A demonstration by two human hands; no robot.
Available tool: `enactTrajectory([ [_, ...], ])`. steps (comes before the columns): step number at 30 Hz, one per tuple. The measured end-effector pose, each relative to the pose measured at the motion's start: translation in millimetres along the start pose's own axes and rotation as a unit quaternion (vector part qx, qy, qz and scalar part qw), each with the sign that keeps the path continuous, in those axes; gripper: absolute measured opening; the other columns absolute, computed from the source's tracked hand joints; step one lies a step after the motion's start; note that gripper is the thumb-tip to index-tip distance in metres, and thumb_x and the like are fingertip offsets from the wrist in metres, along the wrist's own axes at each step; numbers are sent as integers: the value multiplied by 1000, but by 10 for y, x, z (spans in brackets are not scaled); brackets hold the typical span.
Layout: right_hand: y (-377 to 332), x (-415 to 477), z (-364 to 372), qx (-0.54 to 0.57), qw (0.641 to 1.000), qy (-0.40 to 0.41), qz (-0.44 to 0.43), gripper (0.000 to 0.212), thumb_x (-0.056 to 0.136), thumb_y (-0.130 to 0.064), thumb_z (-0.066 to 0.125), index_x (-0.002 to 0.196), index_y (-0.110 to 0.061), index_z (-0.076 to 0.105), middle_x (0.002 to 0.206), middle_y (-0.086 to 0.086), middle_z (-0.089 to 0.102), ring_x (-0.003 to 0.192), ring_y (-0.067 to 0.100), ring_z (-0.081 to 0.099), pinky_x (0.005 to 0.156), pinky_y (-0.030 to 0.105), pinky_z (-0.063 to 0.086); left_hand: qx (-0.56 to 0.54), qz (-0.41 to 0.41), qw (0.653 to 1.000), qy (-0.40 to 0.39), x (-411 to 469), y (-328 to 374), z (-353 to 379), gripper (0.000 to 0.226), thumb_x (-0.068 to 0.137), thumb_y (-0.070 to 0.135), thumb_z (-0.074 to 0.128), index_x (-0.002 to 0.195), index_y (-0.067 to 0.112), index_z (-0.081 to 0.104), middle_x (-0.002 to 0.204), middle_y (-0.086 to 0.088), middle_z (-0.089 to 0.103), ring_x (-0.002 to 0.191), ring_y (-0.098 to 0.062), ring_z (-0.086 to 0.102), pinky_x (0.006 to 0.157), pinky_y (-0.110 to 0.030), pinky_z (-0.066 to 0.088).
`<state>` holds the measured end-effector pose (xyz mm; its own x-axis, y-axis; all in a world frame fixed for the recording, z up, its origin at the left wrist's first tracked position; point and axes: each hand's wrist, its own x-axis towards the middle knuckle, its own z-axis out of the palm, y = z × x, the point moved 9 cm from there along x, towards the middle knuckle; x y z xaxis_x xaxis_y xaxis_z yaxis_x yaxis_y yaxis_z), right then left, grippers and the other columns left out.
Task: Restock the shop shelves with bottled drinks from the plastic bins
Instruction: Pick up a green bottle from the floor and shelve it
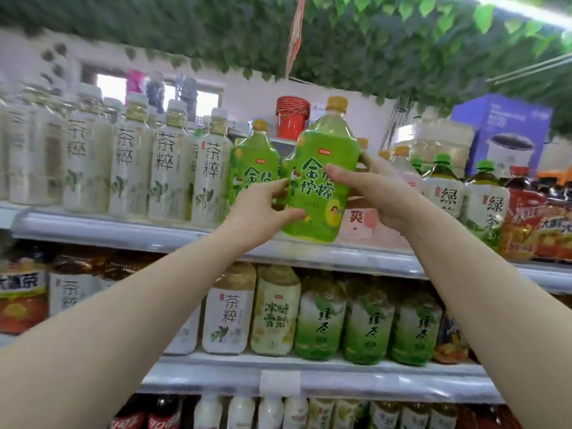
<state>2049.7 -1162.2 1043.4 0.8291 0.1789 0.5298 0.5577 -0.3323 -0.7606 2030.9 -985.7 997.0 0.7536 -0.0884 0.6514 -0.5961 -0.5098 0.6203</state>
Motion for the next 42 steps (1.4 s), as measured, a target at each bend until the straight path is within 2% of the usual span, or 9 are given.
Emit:
enactTrajectory([
  [5, -20, 332, 17, -22, 998, 24, -57, 65, 70, -49, 85, 122, -25, 54, 116, -1, 72, 102, 18, 72, 89, 46, 59, 67, 36, 992, 101, 214, 20, -96, 45, 80, 21, 79, 124, 26, 67, 102, 11, 66, 91, -13, 66, 89, -28, 49],
  [9, 85, 395, 70, -16, 996, 21, -87, 51, 84, -28, 80, 125, -24, 50, 122, -1, 67, 109, 13, 67, 95, 43, 57, 123, 36, 983, 134, 299, -98, -46, 42, 77, 25, 81, 117, 25, 70, 106, 0, 70, 89, -18, 67, 86, -37, 53],
  [15, 243, 400, 193, -38, 995, 2, -91, 93, 61, -59, 82, 139, -24, 44, 127, -3, 66, 115, 18, 66, 96, 46, 56, 139, 24, 976, 165, 259, -282, 64, 35, 76, 26, 82, 110, 25, 72, 95, 2, 72, 88, -18, 66, 83, -39, 53],
  [20, 311, 497, 228, -45, 996, -2, -73, 70, 83, -35, 80, 141, -19, 43, 126, -1, 65, 112, 18, 65, 96, 46, 57, 158, 25, 970, 181, 224, -288, 71, 36, 79, 26, 80, 114, 22, 71, 97, 1, 71, 90, -19, 63, 84, -38, 51],
  [29, 350, 529, 231, -59, 995, 15, -77, 64, 87, -32, 77, 140, -19, 45, 128, -2, 64, 116, 18, 63, 97, 47, 55, 179, 13, 963, 203, 256, -358, 135, 52, 84, 25, 76, 133, 20, 60, 104, 1, 65, 95, -18, 60, 95, -44, 47],
  [33, 363, 534, 148, -55, 994, 66, -72, 36, 98, -21, 63, 132, -17, 53, 120, 0, 68, 108, 17, 67, 94, 47, 57, 174, 35, 962, 206, 237, -296, 205, 62, 87, 18, 73, 144, 19, 49, 116, 0, 61, 98, -18, 59, 92, -38, 48],
  [36, 308, 558, 164, -148, 983, 71, -76, 39, 96, -18, 66, 133, -15, 54, 114, -3, 67, 104, 16, 66, 91, 36, 56, 193, 26, 960, 200, 268, -298, 239, 63, 92, 14, 67, 149, 23, 41, 126, 1, 57, 111, -19, 55, 87, -26, 33],
  [39, 276, 555, 199, -244, 962, 78, -91, 40, 94, -13, 68, 131, -15, 53, 109, -1, 66, 100, 17, 64, 78, 21, 48, 203, 20, 960, 190, 290, -347, 289, 62, 93, 10, 64, 149, 25, 41, 134, -2, 54, 115, -24, 54, 93, -33, 36],
  [42, 296, 549, 217, -279, 951, 94, -89, 45, 93, -12, 67, 134, -15, 51, 123, 6, 67, 111, 24, 64, 94, 37, 52, 207, 40, 959, 190, 294, -356, 315, 64, 92, 5, 62, 149, 22, 40, 134, -4, 55, 113, -27, 56, 94, -36, 44],
])
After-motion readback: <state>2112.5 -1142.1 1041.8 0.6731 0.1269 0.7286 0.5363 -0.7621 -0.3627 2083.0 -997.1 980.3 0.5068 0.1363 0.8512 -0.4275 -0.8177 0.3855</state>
